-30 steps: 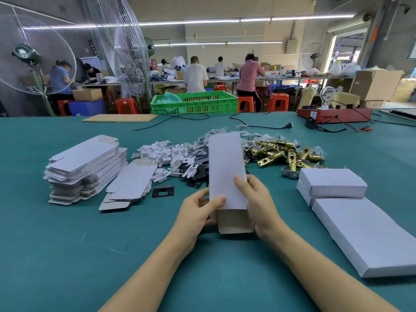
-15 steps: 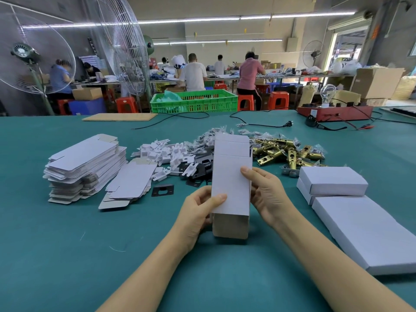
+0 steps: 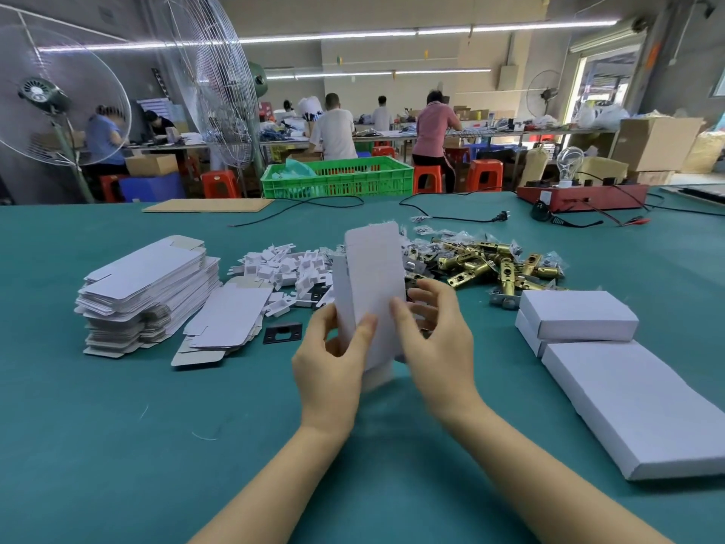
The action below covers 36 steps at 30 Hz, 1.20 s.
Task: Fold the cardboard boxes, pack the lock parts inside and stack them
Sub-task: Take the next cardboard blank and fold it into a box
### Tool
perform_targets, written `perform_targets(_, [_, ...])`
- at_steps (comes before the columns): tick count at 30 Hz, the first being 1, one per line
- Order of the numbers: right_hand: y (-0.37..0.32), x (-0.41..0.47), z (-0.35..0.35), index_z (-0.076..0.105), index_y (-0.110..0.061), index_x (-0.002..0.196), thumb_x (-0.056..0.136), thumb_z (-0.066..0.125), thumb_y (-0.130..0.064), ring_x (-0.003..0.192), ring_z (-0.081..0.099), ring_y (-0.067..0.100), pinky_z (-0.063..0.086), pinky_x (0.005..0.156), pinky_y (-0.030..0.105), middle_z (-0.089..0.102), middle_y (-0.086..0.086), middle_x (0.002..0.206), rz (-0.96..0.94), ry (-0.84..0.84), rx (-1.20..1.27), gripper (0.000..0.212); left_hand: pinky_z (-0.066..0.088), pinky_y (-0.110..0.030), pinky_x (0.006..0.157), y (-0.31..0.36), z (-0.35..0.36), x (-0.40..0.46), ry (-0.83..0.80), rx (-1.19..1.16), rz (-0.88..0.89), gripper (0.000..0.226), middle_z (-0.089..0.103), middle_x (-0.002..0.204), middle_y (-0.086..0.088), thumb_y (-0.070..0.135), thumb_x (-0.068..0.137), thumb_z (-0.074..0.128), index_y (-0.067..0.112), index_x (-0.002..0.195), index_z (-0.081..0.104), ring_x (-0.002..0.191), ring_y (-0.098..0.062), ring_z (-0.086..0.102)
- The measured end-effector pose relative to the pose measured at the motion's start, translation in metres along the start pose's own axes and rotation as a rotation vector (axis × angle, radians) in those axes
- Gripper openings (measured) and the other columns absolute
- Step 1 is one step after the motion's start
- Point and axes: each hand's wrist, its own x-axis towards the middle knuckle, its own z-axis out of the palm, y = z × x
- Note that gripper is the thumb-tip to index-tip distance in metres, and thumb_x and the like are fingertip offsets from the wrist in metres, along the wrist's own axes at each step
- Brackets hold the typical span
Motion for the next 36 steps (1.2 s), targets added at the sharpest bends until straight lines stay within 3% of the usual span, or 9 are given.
perform_targets(2, [-0.005, -0.013, 0.007, 0.047, -0.023, 0.129, 0.083, 0.066, -0.046, 0.115, 0.054, 0.005, 0.045, 0.093, 0.019, 0.056, -0.011, 0.123, -0.126, -0.119, -0.041, 0.055, 0.049, -0.016, 0.063, 0.001, -0.001, -0.005, 0.054, 0.146, 0.145, 0.028, 0.069, 0.086, 0.022, 0.032, 0.083, 0.076, 0.047, 0.098, 0.057, 0.068, -0.001, 0.061])
perform_targets(5, [-0.012, -0.026, 0.021, 0.034, -0.021, 0.142, 0.075, 0.062, -0.058, 0.129, 0.045, 0.003, 0.038, 0.105, 0.023, 0.047, -0.008, 0.137, -0.106, -0.280, 0.017, 0.081, 0.051, -0.030, 0.096, -0.002, 0.002, -0.011, -0.110, 0.275, 0.315, 0.035, 0.064, 0.130, -0.007, 0.025, 0.094, 0.055, 0.020, 0.129, 0.057, 0.115, -0.016, 0.062])
perform_targets(10, [-0.016, -0.010, 0.011, 0.054, -0.007, 0.108, 0.089, 0.064, -0.041, 0.100, 0.062, 0.036, 0.049, 0.091, 0.055, 0.064, 0.018, 0.102, 0.030, -0.173, 0.375, 0.040, 0.030, -0.021, 0.114, -0.003, 0.004, -0.013, -0.265, 0.308, 0.487, 0.061, 0.037, 0.152, -0.015, 0.009, 0.086, 0.064, 0.012, 0.142, 0.041, 0.141, -0.012, 0.033])
perform_targets(14, [-0.009, 0.013, -0.007, 0.068, -0.022, 0.105, 0.086, 0.066, -0.033, 0.102, 0.067, 0.016, 0.053, 0.085, 0.030, 0.072, -0.002, 0.105, 0.003, -0.180, 0.384, 0.022, 0.034, -0.028, 0.113, -0.005, 0.008, -0.011, -0.240, 0.215, 0.360, 0.060, 0.048, 0.145, -0.011, 0.026, 0.089, 0.062, 0.013, 0.143, 0.040, 0.136, -0.016, 0.044])
perform_targets(19, [-0.004, 0.016, -0.009, 0.067, -0.019, 0.100, 0.077, 0.068, -0.046, 0.082, 0.070, 0.008, 0.052, 0.065, 0.020, 0.075, -0.007, 0.090, 0.009, -0.185, 0.358, 0.035, 0.050, -0.020, 0.091, -0.004, 0.003, -0.005, -0.258, 0.027, 0.101, 0.044, 0.063, 0.117, 0.028, 0.053, 0.082, 0.061, 0.047, 0.123, 0.047, 0.109, 0.002, 0.060])
perform_targets(25, [-0.004, 0.011, -0.004, 0.045, -0.019, 0.094, 0.092, 0.034, -0.056, 0.070, 0.053, 0.003, 0.045, 0.067, 0.018, 0.058, -0.014, 0.080, -0.028, -0.015, 0.274, 0.038, 0.048, -0.015, 0.074, 0.004, 0.007, -0.013, -0.312, 0.072, 0.280, 0.018, 0.065, 0.101, 0.020, 0.041, 0.097, 0.046, 0.040, 0.114, 0.052, 0.088, 0.001, 0.062])
perform_targets(29, [-0.004, 0.008, -0.005, 0.055, -0.021, 0.101, 0.092, 0.023, -0.066, 0.094, 0.056, 0.017, 0.044, 0.084, 0.013, 0.058, 0.016, 0.110, 0.073, -0.047, 0.346, 0.055, 0.049, -0.023, 0.086, 0.000, 0.008, -0.009, -0.326, 0.074, 0.291, 0.034, 0.067, 0.114, 0.002, 0.024, 0.098, 0.048, 0.016, 0.130, 0.054, 0.104, -0.010, 0.063])
perform_targets(32, [-0.006, 0.007, -0.002, 0.048, -0.028, 0.136, 0.081, 0.023, -0.078, 0.127, 0.050, 0.014, 0.036, 0.111, 0.038, 0.056, 0.001, 0.136, 0.159, -0.180, 0.377, 0.079, 0.046, -0.013, 0.091, 0.000, 0.004, -0.004, -0.340, 0.048, 0.220, 0.047, 0.065, 0.128, 0.005, 0.027, 0.098, 0.047, 0.034, 0.143, 0.037, 0.112, -0.001, 0.061])
perform_targets(36, [-0.011, 0.011, -0.001, 0.042, -0.024, 0.144, 0.072, 0.028, -0.087, 0.137, 0.041, 0.018, 0.027, 0.116, 0.045, 0.049, 0.000, 0.144, 0.224, -0.233, 0.402, 0.096, 0.044, -0.024, 0.104, 0.003, 0.002, -0.004, -0.363, -0.023, 0.242, 0.063, 0.053, 0.144, 0.010, 0.017, 0.098, 0.045, 0.051, 0.145, 0.020, 0.127, -0.011, 0.055])
